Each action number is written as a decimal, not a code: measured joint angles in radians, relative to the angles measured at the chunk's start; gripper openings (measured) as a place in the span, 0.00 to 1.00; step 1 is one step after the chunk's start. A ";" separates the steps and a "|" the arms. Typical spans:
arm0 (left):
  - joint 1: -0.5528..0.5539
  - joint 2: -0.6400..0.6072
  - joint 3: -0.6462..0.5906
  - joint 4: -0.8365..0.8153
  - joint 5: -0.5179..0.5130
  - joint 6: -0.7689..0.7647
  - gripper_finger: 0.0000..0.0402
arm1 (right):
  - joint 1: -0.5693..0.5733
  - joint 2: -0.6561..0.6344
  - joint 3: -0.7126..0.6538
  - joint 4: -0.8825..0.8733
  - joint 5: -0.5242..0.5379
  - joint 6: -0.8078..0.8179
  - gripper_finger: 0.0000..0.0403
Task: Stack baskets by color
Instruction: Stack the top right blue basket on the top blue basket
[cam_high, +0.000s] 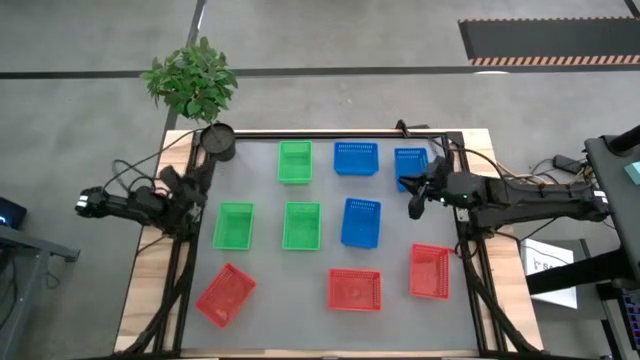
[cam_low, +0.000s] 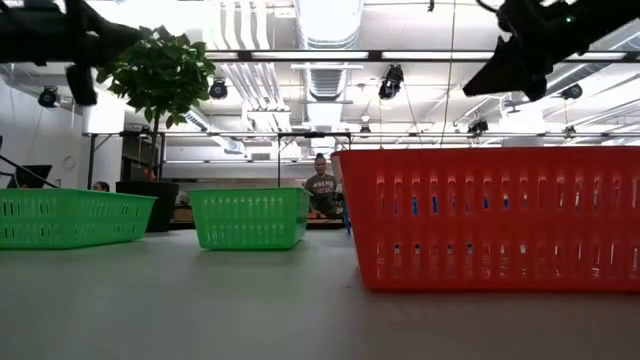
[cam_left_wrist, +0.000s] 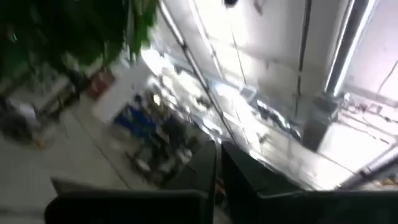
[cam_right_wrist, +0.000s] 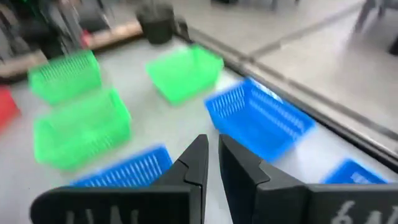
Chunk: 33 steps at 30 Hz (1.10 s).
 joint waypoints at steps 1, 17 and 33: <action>0.001 0.000 0.004 0.017 -0.016 0.061 0.02 | 0.000 0.011 0.024 -0.033 0.000 0.000 0.08; 0.001 0.050 0.015 0.040 0.555 0.379 0.02 | -0.112 0.183 0.301 -0.288 -0.005 0.084 0.08; 0.001 0.236 0.028 0.355 0.732 0.537 0.02 | -0.299 0.535 0.560 -0.647 -0.066 0.226 0.08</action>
